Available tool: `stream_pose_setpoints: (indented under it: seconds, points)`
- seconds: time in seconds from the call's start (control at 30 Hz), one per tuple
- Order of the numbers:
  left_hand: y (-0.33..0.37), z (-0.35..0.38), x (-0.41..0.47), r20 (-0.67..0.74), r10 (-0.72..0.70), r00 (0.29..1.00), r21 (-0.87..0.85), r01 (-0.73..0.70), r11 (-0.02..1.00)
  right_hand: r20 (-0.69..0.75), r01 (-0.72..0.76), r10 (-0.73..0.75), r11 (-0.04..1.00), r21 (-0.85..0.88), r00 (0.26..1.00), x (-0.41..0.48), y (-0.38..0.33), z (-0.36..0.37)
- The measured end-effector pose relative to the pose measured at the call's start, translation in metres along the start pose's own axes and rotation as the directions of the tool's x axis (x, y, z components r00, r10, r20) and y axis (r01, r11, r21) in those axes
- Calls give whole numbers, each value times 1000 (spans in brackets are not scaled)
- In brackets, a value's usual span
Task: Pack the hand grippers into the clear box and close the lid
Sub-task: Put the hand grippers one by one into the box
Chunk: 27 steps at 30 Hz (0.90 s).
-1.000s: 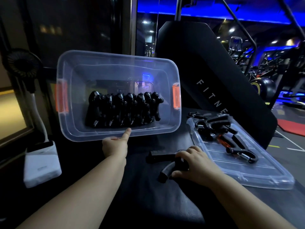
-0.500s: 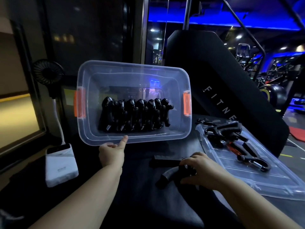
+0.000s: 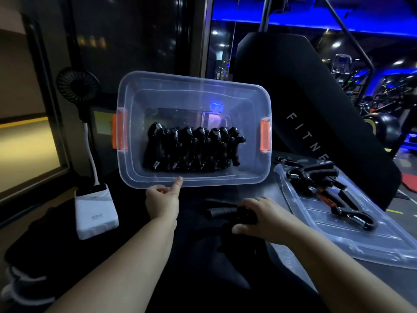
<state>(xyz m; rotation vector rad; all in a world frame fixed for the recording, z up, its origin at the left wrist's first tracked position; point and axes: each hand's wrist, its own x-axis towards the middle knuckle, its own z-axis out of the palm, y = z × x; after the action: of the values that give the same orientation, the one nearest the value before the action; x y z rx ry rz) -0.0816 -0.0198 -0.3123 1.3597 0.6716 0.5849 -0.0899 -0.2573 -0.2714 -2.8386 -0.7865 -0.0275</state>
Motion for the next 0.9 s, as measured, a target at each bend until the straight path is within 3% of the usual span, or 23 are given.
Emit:
stream_pose_setpoints:
  seconds: [0.23,0.37,0.53,0.9]
  points:
    - [-4,1,4,18,-14,1000,-61,15,998,-218,83,-74,996,34,973,6,-8,-5]
    - [-7,1,6,25,7,1000,-98,-5,995,-340,85,-30,985,149,940,20,-16,-23]
    - [-8,3,10,45,-13,999,-138,19,990,-480,107,-17,981,160,877,57,-33,-49]
    - [-9,3,10,67,-6,998,-254,22,967,-507,47,44,985,165,861,159,-66,-67]
